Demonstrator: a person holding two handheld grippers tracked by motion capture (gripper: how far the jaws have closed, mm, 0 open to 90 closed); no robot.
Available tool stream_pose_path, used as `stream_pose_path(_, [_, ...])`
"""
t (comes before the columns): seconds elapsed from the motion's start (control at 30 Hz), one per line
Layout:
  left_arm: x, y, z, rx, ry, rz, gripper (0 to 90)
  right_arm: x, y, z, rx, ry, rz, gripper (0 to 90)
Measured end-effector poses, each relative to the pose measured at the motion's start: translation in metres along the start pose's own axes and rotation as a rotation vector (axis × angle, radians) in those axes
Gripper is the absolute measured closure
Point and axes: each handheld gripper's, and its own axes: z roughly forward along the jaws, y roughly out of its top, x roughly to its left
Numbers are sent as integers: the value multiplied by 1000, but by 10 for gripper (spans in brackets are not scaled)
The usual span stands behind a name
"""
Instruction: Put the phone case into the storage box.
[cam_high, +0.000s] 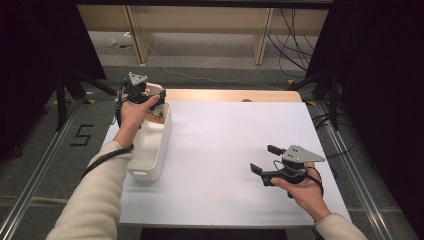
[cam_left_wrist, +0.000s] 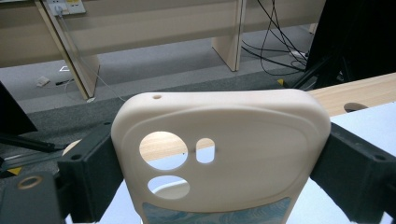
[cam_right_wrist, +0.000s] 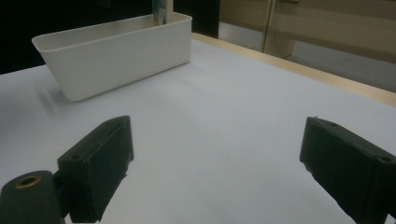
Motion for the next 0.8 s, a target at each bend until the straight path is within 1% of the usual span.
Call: stream_pose_path(0.8, [1, -5, 8, 29, 1, -11, 100, 0, 0, 0, 2, 0, 0, 108])
